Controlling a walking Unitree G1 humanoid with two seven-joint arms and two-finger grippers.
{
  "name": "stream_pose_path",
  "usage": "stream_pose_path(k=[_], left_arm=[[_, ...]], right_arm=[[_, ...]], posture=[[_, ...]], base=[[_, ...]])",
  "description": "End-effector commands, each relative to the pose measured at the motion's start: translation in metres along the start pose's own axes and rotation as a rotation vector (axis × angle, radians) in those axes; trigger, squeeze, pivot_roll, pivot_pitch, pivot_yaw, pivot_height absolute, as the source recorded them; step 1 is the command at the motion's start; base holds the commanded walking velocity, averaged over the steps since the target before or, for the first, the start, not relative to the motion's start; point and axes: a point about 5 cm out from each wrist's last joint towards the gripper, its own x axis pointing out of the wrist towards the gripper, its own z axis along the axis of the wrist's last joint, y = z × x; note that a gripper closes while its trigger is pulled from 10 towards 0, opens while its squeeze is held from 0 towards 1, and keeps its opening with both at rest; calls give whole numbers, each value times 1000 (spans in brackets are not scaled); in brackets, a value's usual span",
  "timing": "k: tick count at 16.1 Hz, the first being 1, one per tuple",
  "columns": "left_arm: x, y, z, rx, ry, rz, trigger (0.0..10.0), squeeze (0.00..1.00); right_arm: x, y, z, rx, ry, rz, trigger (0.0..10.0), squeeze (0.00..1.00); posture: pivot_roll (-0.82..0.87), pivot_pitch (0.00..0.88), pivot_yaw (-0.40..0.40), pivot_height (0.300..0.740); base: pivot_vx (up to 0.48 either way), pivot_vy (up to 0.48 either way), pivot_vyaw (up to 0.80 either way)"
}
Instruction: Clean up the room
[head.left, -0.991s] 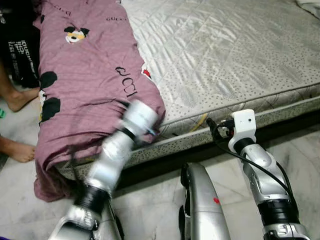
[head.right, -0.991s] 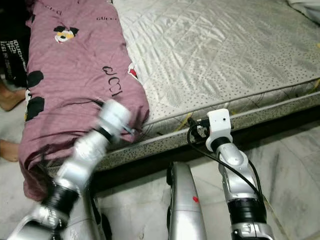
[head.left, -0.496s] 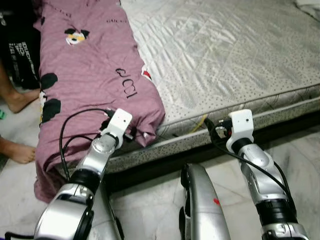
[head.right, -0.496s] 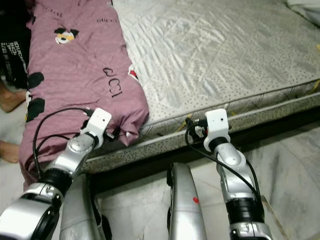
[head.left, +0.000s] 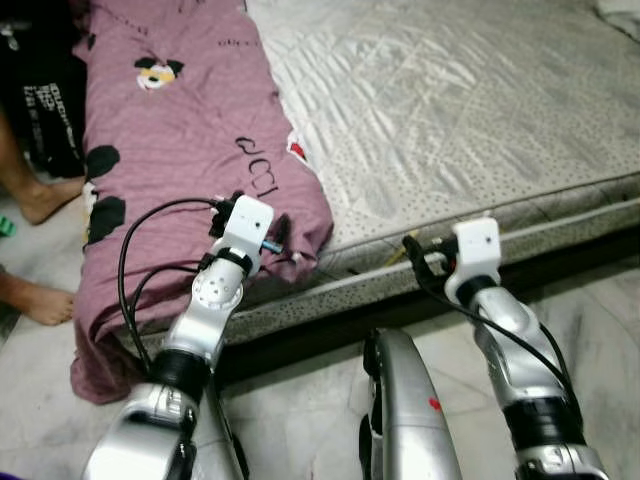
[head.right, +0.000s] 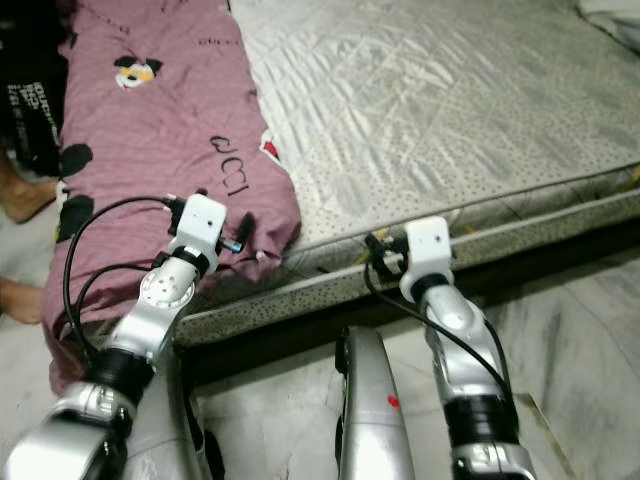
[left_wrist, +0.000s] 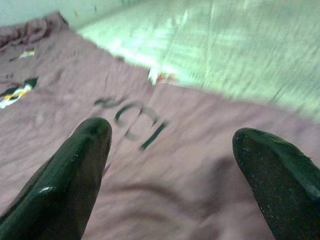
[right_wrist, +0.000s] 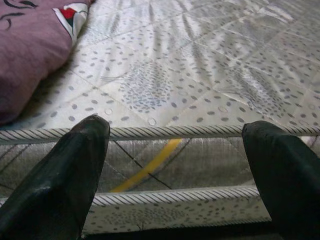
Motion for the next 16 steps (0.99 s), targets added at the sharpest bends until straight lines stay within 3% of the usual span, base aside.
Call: stream_pose_path(k=[1,2,4,6,7,8,9,10,11,13,16], left_arm=[[-5,-10,5,-9,-22,-62,10000,0],[-10,-23,8,5,-38,-137,10000,0],[-18,-33,13,28,-57,-203,10000,0],[-25,-12,35,-14,-166,-9,10000,0],[-37,11,44,-37,-221,201,10000,0],[-46,20,46,-40,-236,279,10000,0],[-65,36,42,-26,-231,401,10000,0],[-69,39,40,-24,-222,420,10000,0],[-92,54,27,-34,-175,479,10000,0],[-116,69,10,-58,-101,587,10000,0],[-132,78,4,-53,-60,666,10000,0]], right_arm=[[4,6,4,7,-13,20,10000,0],[6,10,3,10,-13,30,10000,0],[10,16,5,22,-23,42,10000,0],[14,20,10,47,-54,50,10000,0],[16,23,13,78,-70,54,10000,0],[18,26,15,94,-83,58,10000,0],[21,32,20,120,-105,68,10000,0],[22,34,21,124,-109,71,10000,0],[27,42,23,142,-122,79,10000,0],[34,48,28,167,-137,75,10000,0],[39,50,32,215,-150,57,10000,0]], posture=[[-90,61,-11,502],[-84,58,-11,502],[-72,45,-8,502],[-60,23,3,502],[-50,10,7,502],[-42,2,10,502],[-23,0,12,502],[-19,0,12,502],[4,0,8,502],[26,0,5,502],[39,0,8,502]], base=[[0,0,0],[0,0,0],[0,0,0],[0,0,0],[0,0,0],[0,0,0],[0,0,0],[0,0,0],[0,0,0],[0,0,0],[0,0,0]])
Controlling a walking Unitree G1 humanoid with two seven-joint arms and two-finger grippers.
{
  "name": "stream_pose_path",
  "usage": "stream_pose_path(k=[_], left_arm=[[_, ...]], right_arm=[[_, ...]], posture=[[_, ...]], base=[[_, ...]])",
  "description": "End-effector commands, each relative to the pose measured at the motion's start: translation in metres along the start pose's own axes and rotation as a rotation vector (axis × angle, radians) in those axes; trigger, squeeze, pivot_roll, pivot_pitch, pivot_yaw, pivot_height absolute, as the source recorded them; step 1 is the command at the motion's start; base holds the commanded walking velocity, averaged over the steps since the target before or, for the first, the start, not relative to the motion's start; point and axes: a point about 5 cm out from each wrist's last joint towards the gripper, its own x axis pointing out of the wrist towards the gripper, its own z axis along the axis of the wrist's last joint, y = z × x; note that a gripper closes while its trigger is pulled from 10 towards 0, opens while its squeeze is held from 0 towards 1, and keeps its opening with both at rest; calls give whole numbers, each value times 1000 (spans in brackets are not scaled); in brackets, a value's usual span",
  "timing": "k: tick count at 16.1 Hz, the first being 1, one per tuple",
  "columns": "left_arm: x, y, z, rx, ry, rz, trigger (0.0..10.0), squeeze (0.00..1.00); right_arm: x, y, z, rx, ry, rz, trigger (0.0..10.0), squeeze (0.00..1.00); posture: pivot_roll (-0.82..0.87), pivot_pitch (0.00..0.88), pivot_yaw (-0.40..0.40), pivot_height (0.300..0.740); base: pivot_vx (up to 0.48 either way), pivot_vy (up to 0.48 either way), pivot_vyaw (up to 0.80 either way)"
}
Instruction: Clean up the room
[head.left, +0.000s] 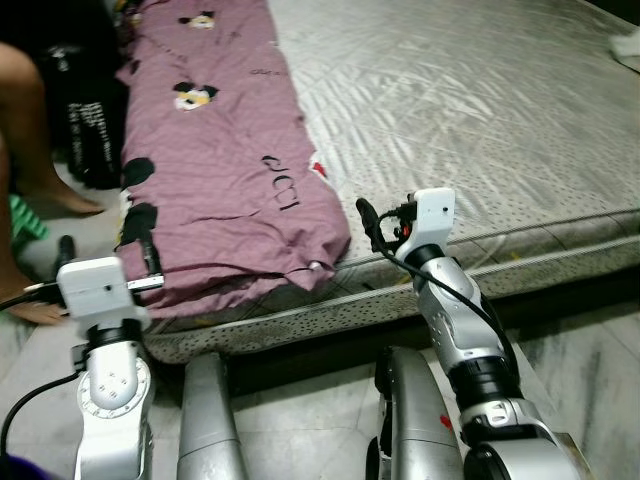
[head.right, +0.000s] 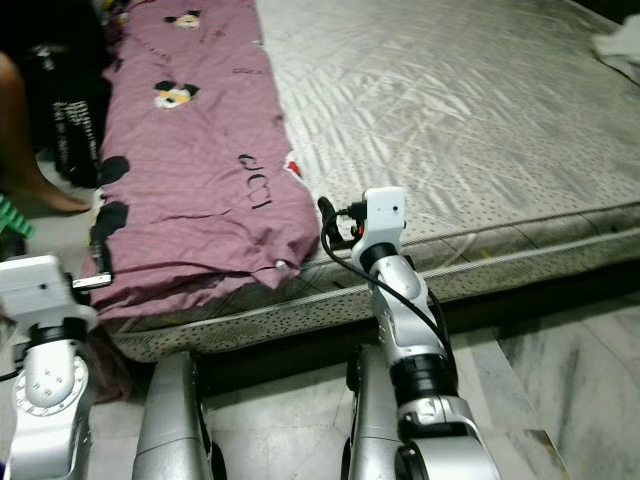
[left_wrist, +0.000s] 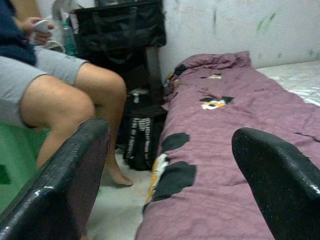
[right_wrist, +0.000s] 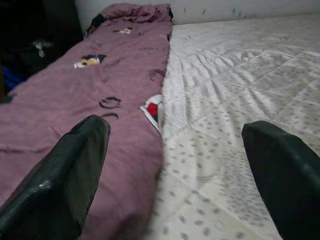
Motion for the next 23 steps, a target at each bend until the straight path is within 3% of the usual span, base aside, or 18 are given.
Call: stream_pose_path(k=[1,6,8,18,23], left_arm=[[-1,3,5,0,-10,16,10000,0],[-10,-4,3,-31,24,-52,10000,0],[-5,-7,6,-32,20,-76,10000,0],[4,-17,9,-50,13,-92,10000,0],[12,-22,9,-134,10,-103,10000,0]], right_arm=[[0,-4,2,19,-11,-28,10000,0],[-16,-7,-10,43,11,-61,10000,0],[-16,-6,-5,62,-19,-44,10000,0],[-7,0,5,49,-28,-18,10000,0],[-2,3,11,54,-47,-18,10000,0]], posture=[[43,0,9,502],[22,0,36,502],[17,0,39,506],[4,0,23,621],[-16,0,30,686]], base=[[0,0,0],[0,0,0],[0,0,0],[0,0,0],[0,0,0]])
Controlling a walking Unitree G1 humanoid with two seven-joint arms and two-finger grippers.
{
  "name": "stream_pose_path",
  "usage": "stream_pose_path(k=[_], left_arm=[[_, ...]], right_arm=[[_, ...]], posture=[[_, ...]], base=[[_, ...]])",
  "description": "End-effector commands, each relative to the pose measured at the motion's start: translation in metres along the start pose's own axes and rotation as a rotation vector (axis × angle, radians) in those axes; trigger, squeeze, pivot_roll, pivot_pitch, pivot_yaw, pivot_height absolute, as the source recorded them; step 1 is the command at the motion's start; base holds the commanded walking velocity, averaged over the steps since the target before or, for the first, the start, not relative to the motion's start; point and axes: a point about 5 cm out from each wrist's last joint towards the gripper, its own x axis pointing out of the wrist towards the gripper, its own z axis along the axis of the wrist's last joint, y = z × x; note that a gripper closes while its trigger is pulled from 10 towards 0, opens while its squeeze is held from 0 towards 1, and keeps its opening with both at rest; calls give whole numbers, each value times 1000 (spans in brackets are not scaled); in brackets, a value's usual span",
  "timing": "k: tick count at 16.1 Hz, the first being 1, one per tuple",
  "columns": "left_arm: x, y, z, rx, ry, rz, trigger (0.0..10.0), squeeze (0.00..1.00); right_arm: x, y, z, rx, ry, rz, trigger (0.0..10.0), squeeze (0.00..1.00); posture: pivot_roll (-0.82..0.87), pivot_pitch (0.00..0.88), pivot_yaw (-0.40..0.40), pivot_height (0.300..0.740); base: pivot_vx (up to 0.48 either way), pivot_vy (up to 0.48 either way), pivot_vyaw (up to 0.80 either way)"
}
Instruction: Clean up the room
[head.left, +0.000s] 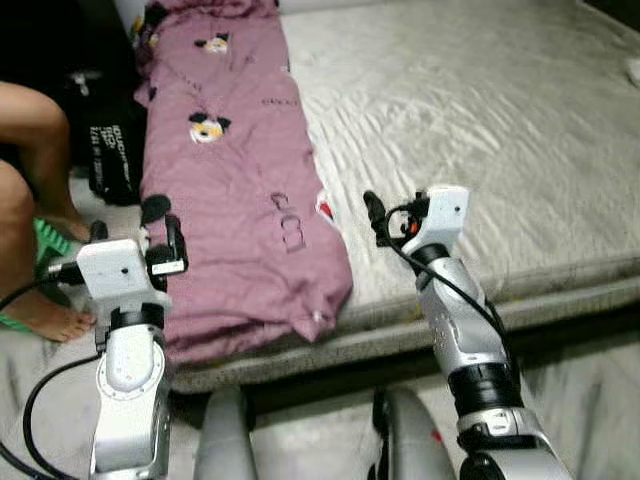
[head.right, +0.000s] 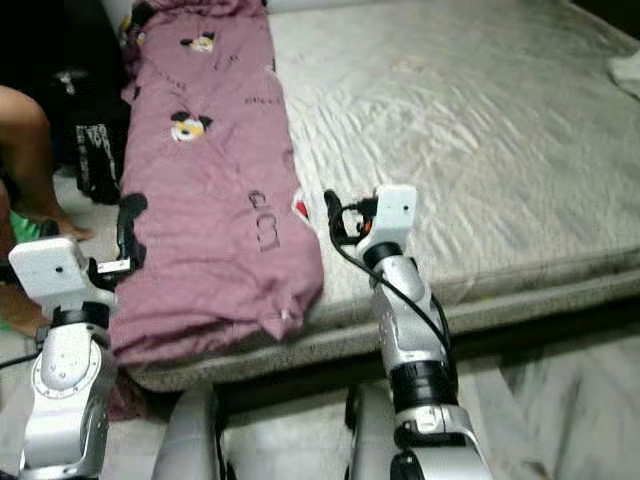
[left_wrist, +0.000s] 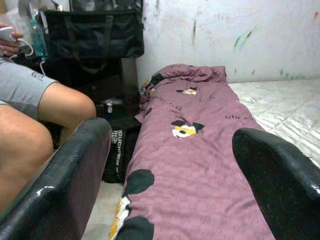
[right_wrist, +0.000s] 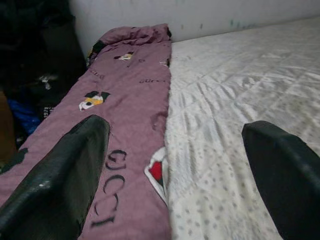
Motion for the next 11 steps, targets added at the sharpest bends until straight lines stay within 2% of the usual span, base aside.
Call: stream_pose_path(k=[1,5,11], left_arm=[[2,2,-1,-13,2,-17,10000,0],[4,4,-2,8,3,-19,10000,0],[2,-1,-9,43,49,-36,10000,0]], right_arm=[[4,4,5,3,-16,11,10000,0],[2,2,4,4,-16,2,10000,0],[1,0,2,1,-8,-1,10000,0]], posture=[[-18,0,33,701],[-20,0,38,740],[-15,0,39,740]], base=[[0,0,0],[0,0,0],[0,0,0]])
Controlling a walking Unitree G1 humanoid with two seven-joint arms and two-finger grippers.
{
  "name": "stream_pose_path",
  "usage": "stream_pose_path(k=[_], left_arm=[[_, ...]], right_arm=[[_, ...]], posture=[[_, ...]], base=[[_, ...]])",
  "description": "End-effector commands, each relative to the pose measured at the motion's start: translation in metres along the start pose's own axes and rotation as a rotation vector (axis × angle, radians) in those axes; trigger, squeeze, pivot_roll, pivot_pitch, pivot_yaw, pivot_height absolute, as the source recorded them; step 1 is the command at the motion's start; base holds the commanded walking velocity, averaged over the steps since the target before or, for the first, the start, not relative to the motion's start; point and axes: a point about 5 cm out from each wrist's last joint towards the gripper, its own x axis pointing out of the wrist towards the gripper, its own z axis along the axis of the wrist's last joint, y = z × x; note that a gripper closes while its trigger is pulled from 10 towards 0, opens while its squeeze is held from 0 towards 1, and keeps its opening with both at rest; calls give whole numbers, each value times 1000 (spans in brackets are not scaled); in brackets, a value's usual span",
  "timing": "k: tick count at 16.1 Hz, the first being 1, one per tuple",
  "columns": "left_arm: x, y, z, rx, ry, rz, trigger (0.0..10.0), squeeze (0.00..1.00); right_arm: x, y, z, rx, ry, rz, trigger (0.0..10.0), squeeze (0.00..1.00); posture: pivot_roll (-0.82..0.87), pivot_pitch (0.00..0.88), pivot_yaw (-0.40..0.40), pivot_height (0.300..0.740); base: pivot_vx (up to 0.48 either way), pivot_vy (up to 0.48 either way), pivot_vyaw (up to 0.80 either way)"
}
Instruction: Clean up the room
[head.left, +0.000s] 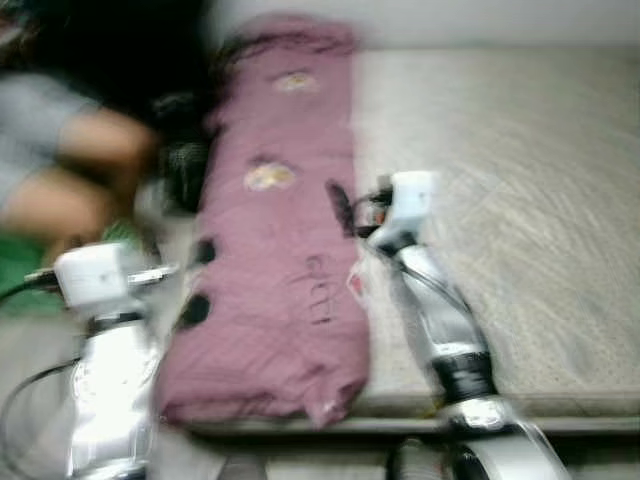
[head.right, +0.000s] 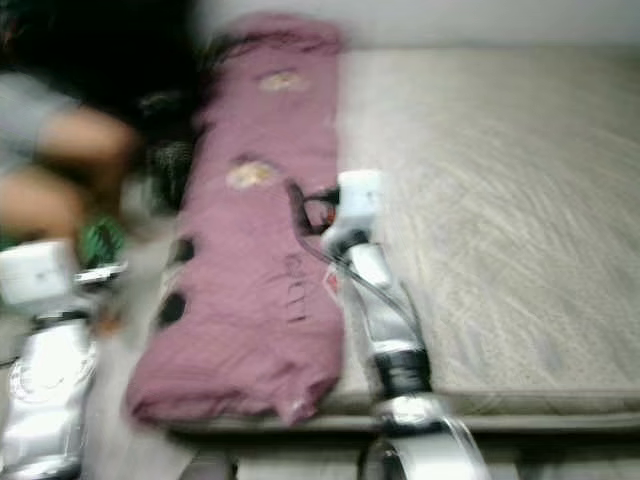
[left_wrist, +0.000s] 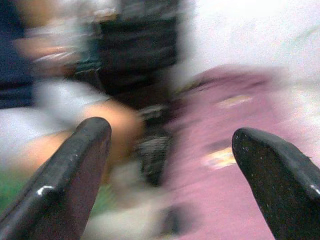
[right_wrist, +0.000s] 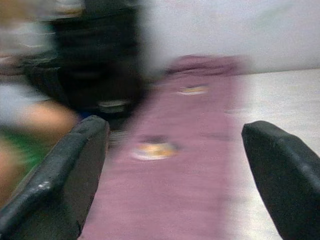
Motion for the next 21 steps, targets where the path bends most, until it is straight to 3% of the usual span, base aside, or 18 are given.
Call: stream_pose_path(k=[1,3,9,21], left_arm=[[-5,14,-2,46,6,29,10000,0],[-7,15,-7,10,22,16,10000,0],[-6,13,-12,38,67,23,10000,0],[-4,6,-10,11,50,-24,10000,0]], right_arm=[[2,5,0,25,3,2,10000,0],[-1,7,-3,22,13,7,10000,0],[-5,7,-19,13,116,-21,10000,0],[-6,18,-13,15,86,75,10000,0]], posture=[[-11,0,37,740],[-10,0,35,740],[-18,0,29,740],[-22,0,19,740]], base=[[0,0,0],[0,0,0],[0,0,0],[0,0,0]])
